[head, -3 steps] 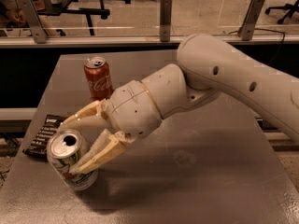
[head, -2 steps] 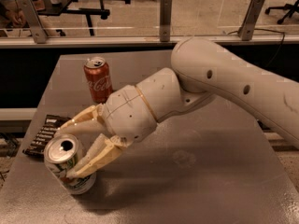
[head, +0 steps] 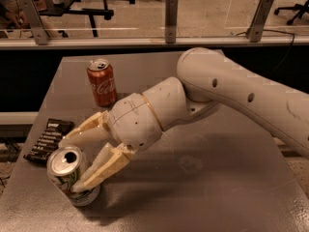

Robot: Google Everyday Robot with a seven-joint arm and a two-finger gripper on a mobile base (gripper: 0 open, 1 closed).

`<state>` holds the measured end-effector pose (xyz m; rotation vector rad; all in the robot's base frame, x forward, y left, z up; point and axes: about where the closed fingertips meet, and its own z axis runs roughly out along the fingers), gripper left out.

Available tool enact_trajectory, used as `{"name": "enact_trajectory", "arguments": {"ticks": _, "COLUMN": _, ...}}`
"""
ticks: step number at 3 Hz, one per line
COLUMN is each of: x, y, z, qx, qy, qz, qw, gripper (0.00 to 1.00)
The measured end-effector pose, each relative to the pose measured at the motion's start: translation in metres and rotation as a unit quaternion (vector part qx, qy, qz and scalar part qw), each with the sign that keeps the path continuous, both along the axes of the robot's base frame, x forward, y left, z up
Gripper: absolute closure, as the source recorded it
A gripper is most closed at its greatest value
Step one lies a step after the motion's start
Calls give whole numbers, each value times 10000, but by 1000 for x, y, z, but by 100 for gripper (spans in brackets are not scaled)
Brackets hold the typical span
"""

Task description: Place 7up can upright

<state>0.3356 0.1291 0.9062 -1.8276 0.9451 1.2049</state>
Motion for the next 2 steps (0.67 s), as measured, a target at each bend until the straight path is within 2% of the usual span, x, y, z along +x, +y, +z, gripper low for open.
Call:
{"name": "enact_trajectory", "arguments": {"ticks": 1, "x": -1, "y": 1, "z": 0, "qx": -5, "qy": -7, "qz": 11, "qw": 10000, "gripper": 0}}
{"name": "enact_trajectory", "arguments": {"ticks": 2, "x": -1, "y": 1, "z": 0, "qx": -5, "qy": -7, "qz": 11, "qw": 10000, "gripper": 0}}
